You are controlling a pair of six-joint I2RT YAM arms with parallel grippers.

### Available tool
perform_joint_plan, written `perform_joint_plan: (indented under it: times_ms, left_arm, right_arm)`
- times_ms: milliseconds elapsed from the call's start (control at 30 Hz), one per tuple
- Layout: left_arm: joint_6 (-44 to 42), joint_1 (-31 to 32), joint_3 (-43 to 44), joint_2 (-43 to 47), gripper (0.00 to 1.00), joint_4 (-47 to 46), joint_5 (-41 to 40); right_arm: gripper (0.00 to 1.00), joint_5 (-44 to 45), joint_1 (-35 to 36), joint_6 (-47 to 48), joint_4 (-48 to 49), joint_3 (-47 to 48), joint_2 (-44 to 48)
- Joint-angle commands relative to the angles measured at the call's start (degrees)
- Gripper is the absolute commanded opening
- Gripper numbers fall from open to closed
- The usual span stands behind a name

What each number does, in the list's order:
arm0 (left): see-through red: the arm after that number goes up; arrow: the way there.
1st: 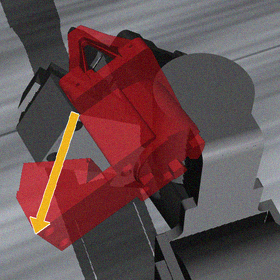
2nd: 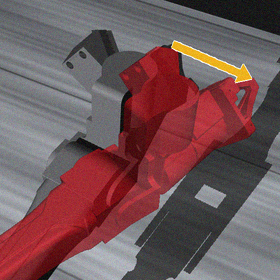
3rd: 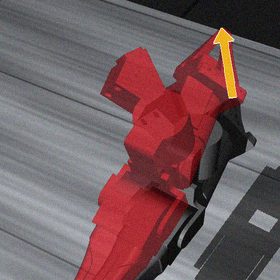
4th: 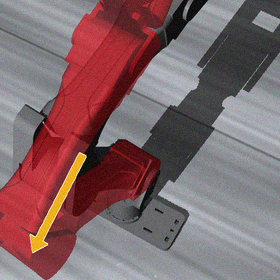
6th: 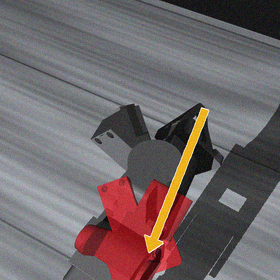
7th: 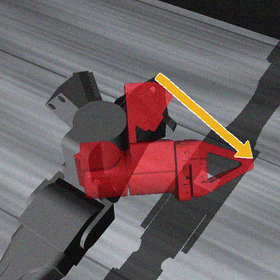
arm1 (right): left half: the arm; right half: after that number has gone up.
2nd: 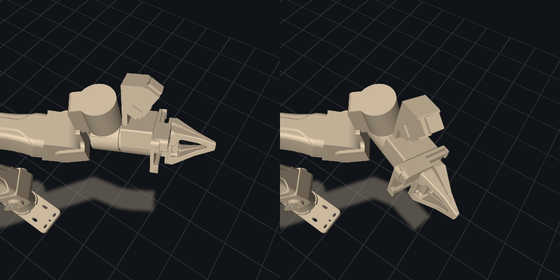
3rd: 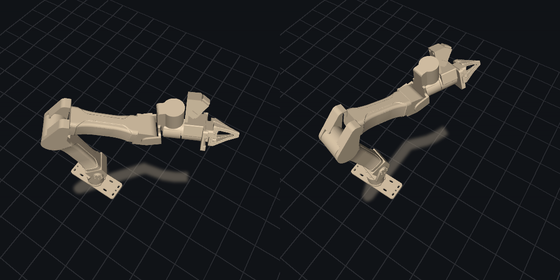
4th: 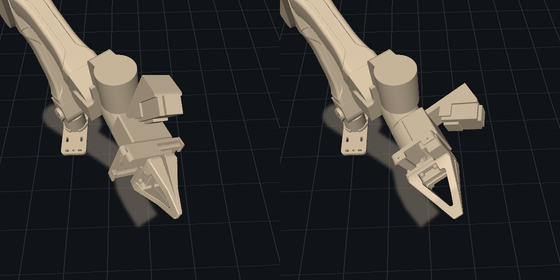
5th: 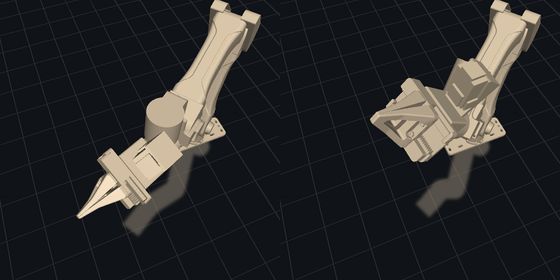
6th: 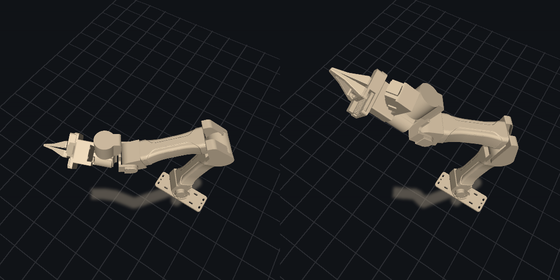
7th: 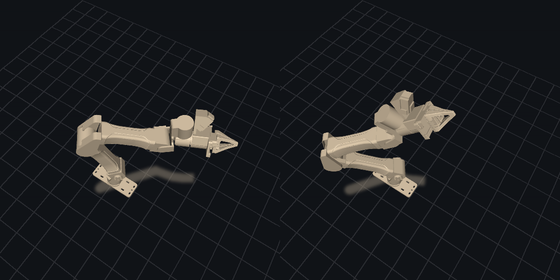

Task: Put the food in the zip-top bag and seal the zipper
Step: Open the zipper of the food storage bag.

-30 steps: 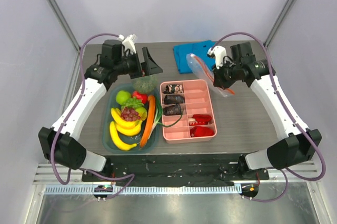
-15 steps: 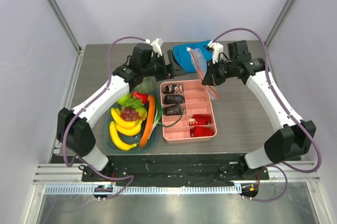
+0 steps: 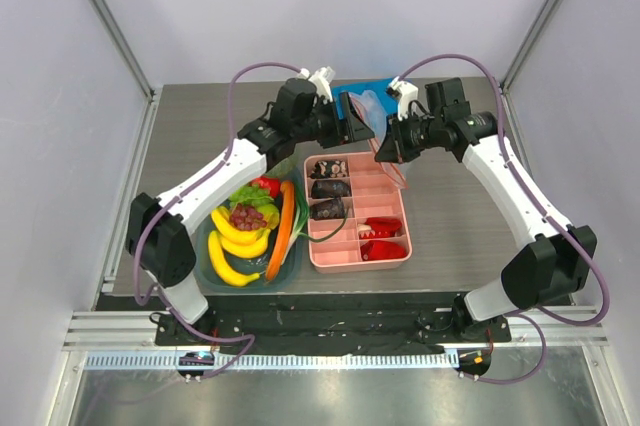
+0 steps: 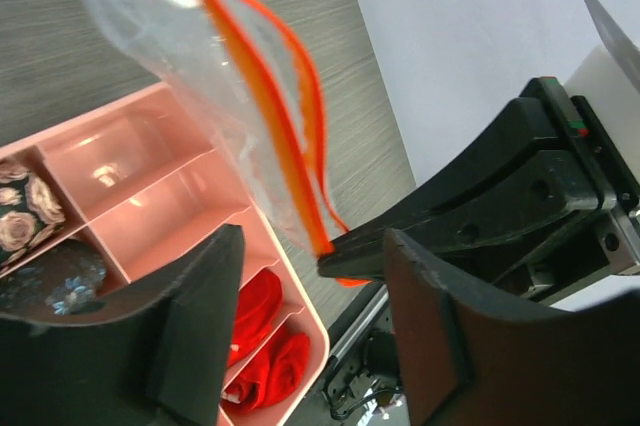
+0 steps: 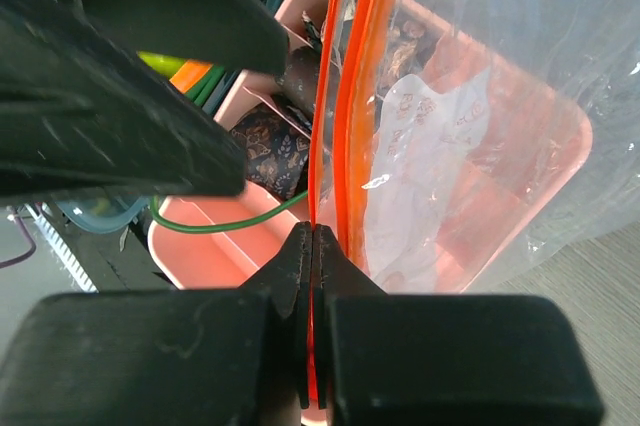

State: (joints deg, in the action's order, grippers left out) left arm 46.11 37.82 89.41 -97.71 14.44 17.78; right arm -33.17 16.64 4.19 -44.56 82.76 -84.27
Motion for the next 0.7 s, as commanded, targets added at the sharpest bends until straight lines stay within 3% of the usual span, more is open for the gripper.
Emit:
perform_joint_plan:
  times_ms: [0, 133, 467, 667]
  left_arm:
    - [-0.84, 1.73, 2.88, -1.86, 0.6, -1.96, -3.19]
    - [-0.93, 1.73, 3.49, -3.18, 0.57, 0.23, -4.94]
    - [-2.07, 1.64, 2.97, -3.19, 0.39, 1.82, -6.8]
    - [-0.58, 1.29, 1.3, -2.48, 0.42, -0.19, -4.61]
  right_arm:
    - [0.01, -0.14, 0.58, -1.2, 2.63, 0.47, 0.77]
    - [0.01, -0.32, 0.58, -1.46, 2.9, 0.73, 0.77]
    - [0.01, 1.0, 0.58, -1.37, 2.98, 0.03, 1.65]
    - [0.01, 3.11, 0.58, -0.93, 2.98, -0.32, 2.18]
